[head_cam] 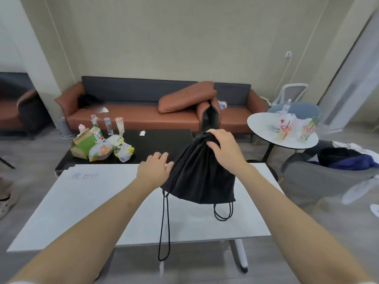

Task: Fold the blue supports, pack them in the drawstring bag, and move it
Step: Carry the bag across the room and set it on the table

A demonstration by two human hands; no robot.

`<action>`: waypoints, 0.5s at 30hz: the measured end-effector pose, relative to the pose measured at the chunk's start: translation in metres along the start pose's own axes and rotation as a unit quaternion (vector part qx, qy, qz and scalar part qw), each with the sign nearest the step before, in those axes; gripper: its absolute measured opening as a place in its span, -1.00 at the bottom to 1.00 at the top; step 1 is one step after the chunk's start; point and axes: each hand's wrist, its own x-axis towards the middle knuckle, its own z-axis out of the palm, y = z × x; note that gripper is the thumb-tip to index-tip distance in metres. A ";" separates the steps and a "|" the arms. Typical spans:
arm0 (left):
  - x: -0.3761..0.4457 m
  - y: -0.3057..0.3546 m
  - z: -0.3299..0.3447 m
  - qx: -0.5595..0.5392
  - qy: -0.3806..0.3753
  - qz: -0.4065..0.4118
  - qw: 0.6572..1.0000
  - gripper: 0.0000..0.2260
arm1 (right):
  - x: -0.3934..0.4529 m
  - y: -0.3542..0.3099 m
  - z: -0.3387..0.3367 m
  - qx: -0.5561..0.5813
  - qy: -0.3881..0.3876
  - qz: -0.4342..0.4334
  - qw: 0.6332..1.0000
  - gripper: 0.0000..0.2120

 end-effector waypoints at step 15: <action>0.069 -0.015 0.089 0.034 -0.105 -0.067 0.992 -0.51 | 0.010 0.103 0.158 -0.041 -0.262 0.069 0.962 -0.61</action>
